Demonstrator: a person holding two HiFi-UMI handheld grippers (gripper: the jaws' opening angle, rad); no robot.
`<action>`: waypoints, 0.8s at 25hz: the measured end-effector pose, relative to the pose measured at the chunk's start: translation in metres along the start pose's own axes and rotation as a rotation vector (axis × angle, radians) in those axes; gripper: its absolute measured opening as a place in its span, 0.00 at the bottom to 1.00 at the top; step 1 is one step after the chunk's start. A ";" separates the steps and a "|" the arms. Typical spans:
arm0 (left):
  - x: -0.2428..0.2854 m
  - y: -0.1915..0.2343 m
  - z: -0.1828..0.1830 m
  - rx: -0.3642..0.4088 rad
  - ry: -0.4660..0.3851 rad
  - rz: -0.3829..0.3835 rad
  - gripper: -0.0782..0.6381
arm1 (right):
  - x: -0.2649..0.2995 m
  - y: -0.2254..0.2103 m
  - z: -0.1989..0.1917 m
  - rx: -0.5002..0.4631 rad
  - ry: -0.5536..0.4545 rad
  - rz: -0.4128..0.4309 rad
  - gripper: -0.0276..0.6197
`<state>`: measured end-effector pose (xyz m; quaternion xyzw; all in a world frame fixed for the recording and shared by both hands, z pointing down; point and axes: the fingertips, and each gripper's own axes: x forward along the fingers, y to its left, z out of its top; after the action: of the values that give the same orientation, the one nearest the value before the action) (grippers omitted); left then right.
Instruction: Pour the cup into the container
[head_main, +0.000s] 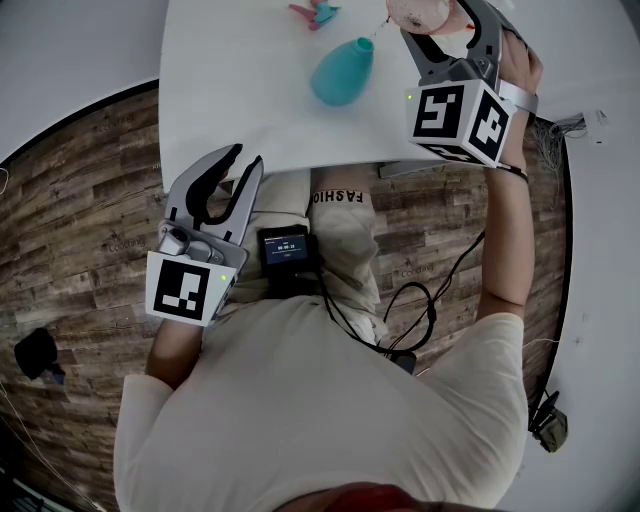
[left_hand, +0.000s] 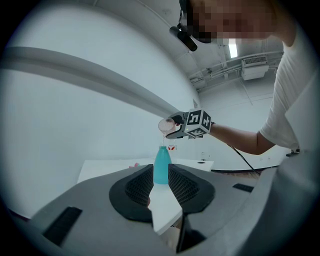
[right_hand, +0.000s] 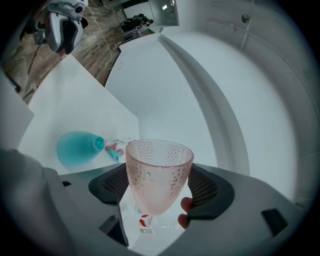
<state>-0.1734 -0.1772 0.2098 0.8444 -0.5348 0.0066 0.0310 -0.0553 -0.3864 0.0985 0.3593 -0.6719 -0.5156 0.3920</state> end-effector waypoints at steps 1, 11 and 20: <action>0.000 0.000 0.000 0.000 0.000 0.000 0.25 | 0.000 0.000 0.000 -0.001 0.000 -0.001 0.62; 0.000 0.000 0.000 0.018 -0.010 -0.009 0.25 | 0.000 -0.001 0.000 -0.017 0.001 -0.015 0.62; 0.000 0.000 -0.001 0.000 0.006 0.001 0.25 | 0.000 -0.002 0.000 -0.030 0.002 -0.021 0.62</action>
<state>-0.1738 -0.1770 0.2103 0.8441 -0.5352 0.0091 0.0323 -0.0549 -0.3867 0.0968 0.3610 -0.6597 -0.5294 0.3926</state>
